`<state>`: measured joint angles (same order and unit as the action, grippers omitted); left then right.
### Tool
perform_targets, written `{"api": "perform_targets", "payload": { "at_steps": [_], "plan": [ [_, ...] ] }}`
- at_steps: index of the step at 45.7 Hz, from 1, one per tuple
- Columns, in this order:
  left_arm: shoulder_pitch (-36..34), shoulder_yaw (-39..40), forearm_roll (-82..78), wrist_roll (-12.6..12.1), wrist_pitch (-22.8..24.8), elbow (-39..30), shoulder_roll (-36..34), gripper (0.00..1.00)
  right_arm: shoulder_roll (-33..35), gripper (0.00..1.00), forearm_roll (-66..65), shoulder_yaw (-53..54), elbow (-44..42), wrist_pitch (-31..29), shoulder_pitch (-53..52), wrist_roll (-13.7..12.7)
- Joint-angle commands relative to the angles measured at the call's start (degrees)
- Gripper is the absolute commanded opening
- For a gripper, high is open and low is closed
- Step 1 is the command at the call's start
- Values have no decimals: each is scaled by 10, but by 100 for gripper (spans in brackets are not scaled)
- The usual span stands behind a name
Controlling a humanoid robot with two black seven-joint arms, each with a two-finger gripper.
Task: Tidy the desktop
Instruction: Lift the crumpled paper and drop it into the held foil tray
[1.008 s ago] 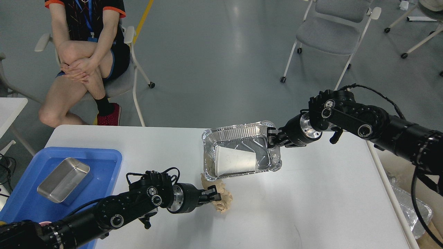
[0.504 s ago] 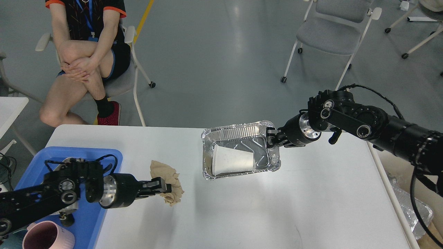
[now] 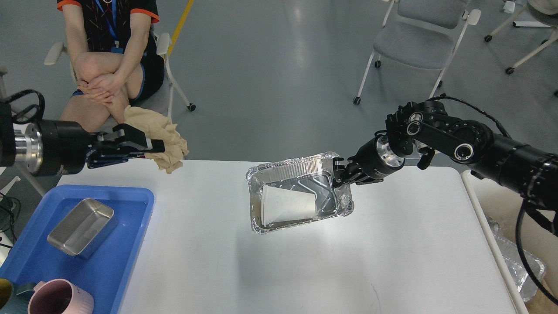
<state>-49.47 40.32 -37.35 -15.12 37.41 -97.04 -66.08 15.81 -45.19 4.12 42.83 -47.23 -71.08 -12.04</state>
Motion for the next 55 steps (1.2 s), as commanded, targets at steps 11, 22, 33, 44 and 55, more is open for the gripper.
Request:
{"api": "perform_targets", "payload": {
  "at_steps": [11,22,33,44,55],
  "plan": [
    [-142,2,55,-1,28,3,-23,2,-8,0,41,4,1,-16,-6,2],
    [-196,-2,79,-1,42,23,-17,2,-14,0,41,7,1,-10,-1,2],
    [-187,-74,67,-16,4,88,122,4,-22,0,41,9,1,-8,-5,2],
    [-169,-154,35,-15,-54,207,318,11,-22,0,41,19,1,-8,-6,2],
    [-102,-161,-46,-16,-81,243,450,22,-21,0,41,26,5,-8,-7,2]
  ]
}}
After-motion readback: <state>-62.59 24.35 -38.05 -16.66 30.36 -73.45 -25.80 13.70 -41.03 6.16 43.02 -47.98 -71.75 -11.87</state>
